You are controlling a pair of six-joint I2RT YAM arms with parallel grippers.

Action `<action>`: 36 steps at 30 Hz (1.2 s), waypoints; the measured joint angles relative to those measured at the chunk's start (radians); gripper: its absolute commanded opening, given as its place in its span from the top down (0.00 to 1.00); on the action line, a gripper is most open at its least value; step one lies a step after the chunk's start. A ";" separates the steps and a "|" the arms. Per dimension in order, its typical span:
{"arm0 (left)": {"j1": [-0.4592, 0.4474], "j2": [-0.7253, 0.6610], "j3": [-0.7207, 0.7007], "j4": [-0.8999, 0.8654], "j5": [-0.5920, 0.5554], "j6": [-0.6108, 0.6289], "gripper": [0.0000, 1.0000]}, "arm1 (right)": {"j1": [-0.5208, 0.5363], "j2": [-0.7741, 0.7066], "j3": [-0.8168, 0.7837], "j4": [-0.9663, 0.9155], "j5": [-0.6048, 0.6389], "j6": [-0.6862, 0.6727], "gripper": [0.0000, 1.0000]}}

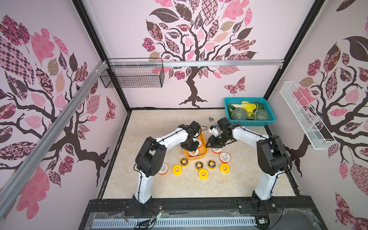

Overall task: Put the sealing tape into the storage box
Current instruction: Place the sealing tape in the storage box.

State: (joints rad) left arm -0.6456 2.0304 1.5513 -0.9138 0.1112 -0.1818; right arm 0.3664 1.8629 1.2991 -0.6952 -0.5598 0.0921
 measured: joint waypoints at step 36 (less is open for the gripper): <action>0.000 0.113 0.076 0.048 0.135 -0.059 0.97 | 0.002 0.001 0.000 -0.014 -0.024 -0.012 0.61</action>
State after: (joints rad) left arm -0.6453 2.1433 1.6276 -0.8654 0.2462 -0.2409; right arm 0.3683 1.8637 1.2991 -0.7094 -0.5835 0.0799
